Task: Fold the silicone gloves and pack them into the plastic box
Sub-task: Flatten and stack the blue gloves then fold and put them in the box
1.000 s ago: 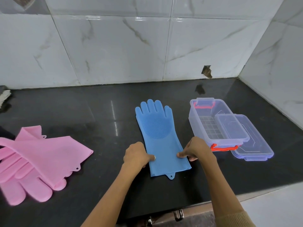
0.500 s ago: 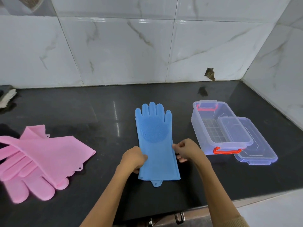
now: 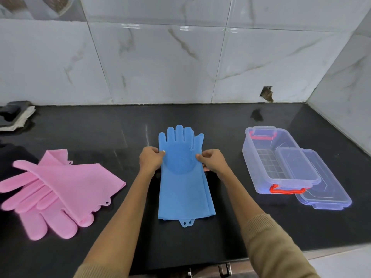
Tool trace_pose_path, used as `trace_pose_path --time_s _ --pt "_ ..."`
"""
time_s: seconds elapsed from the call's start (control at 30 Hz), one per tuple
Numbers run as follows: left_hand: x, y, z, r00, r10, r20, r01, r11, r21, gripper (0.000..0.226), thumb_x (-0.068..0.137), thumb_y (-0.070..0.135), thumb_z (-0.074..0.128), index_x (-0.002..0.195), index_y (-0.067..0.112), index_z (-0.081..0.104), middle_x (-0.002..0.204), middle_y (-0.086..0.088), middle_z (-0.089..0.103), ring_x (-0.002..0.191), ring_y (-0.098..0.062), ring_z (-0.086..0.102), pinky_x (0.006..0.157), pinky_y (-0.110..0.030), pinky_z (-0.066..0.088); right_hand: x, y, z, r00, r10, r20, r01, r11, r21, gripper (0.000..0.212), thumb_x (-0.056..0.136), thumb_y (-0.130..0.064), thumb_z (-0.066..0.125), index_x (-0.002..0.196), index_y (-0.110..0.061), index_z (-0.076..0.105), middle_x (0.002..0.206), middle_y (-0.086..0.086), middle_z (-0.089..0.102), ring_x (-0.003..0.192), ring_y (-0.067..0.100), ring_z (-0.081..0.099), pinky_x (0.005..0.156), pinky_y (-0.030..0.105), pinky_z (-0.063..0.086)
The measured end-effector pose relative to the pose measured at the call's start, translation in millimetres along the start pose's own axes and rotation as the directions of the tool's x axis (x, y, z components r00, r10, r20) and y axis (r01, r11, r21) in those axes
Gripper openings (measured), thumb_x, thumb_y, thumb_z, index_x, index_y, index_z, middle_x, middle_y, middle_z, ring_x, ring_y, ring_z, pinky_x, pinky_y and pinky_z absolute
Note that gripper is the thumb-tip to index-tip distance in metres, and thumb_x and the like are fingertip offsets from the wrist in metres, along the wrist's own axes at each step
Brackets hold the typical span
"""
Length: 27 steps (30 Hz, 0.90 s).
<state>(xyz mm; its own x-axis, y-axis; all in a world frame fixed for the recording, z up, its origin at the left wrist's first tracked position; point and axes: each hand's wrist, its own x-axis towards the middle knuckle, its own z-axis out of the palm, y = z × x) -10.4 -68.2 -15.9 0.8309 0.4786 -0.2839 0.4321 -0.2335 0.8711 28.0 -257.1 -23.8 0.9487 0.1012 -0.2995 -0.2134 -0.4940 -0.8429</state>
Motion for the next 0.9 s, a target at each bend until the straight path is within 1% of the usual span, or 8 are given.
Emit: trace_pose_path --time_s 0.1,0.2,0.27,0.37,0.43,0.57,0.7,0.9 --pt "10.0 0.2 4.5 0.995 -0.095 0.016 0.096 0.993 -0.062 0.017 0.091 0.016 0.059 0.078 0.006 0.057 0.089 -0.014 0.062 0.079 -0.027 0.059 0.083 -0.049 0.057 3.5 -2.3 -1.9 1.000 0.018 0.026 -0.020 0.997 0.072 0.029 0.093 -0.025 0.061 0.102 0.002 0.067 0.092 0.009 0.068 0.073 0.013 0.065 0.070 0.027 0.059" --pt "7.9 7.3 10.7 0.984 -0.098 0.146 0.093 0.995 0.038 0.025 0.098 0.022 0.043 0.106 0.001 0.054 0.094 -0.011 0.059 0.077 -0.020 0.054 0.065 -0.032 0.048 9.7 0.6 -1.3 0.999 0.049 -0.024 -0.045 0.989 0.140 0.033 0.093 -0.030 0.061 0.108 -0.001 0.062 0.102 0.011 0.068 0.088 0.023 0.070 0.072 0.034 0.061" --pt "4.6 12.3 15.7 0.969 -0.087 0.233 0.066 0.993 0.096 0.035 0.101 0.022 0.031 0.124 0.003 0.047 0.104 -0.005 0.055 0.090 -0.019 0.052 0.076 -0.029 0.042 13.5 1.8 1.0 0.994 0.031 -0.103 -0.023 0.996 0.086 0.027 0.093 -0.029 0.060 0.105 -0.005 0.058 0.102 0.010 0.067 0.089 0.026 0.069 0.076 0.041 0.060" --pt "1.5 12.3 22.2 0.962 -0.120 0.245 0.081 0.983 0.163 0.051 0.101 0.030 0.026 0.142 0.000 0.030 0.136 -0.011 0.047 0.122 -0.027 0.048 0.101 -0.036 0.040 16.1 -0.7 5.2 0.983 -0.033 -0.180 0.015 0.995 -0.098 0.018 0.097 -0.028 0.051 0.092 -0.011 0.052 0.093 0.006 0.064 0.080 0.022 0.064 0.075 0.038 0.058" --pt "2.5 10.3 26.7 0.968 -0.138 0.208 0.095 0.975 0.203 0.056 0.100 0.034 0.028 0.144 0.000 0.023 0.145 -0.013 0.039 0.131 -0.030 0.040 0.109 -0.042 0.036 17.5 -4.3 7.6 0.983 -0.057 -0.175 0.022 0.981 -0.195 0.019 0.100 -0.028 0.043 0.092 -0.012 0.049 0.090 0.006 0.062 0.077 0.023 0.063 0.069 0.037 0.059" --pt "4.6 9.1 33.4 0.982 -0.093 0.162 0.045 0.959 0.280 0.052 0.101 0.032 0.031 0.140 -0.001 0.021 0.147 -0.013 0.032 0.134 -0.028 0.032 0.109 -0.040 0.033 22.7 -8.1 7.8 0.985 -0.075 -0.153 0.029 0.960 -0.280 0.017 0.101 -0.026 0.033 0.094 -0.013 0.042 0.089 0.010 0.060 0.077 0.027 0.060 0.068 0.049 0.060" --pt "6.1 6.2 35.8 0.985 -0.066 0.160 0.012 0.947 0.321 0.049 0.101 0.032 0.032 0.137 0.000 0.022 0.145 -0.012 0.031 0.133 -0.027 0.031 0.107 -0.038 0.032 26.9 -8.6 4.5 0.990 -0.085 -0.109 0.043 0.940 -0.339 0.017 0.102 -0.026 0.029 0.098 -0.013 0.039 0.092 0.013 0.059 0.072 0.025 0.053 0.063 0.042 0.058" --pt "9.0 4.3 33.3 0.989 0.018 0.149 -0.078 0.907 0.414 0.039 0.102 0.031 0.030 0.124 0.000 0.026 0.128 -0.014 0.050 0.121 -0.032 0.048 0.101 -0.044 0.040 27.6 -13.1 3.0 0.999 -0.043 -0.019 0.033 0.932 -0.360 0.020 0.101 -0.022 0.027 0.111 -0.010 0.039 0.102 0.012 0.061 0.075 0.030 0.062 0.057 0.039 0.056"
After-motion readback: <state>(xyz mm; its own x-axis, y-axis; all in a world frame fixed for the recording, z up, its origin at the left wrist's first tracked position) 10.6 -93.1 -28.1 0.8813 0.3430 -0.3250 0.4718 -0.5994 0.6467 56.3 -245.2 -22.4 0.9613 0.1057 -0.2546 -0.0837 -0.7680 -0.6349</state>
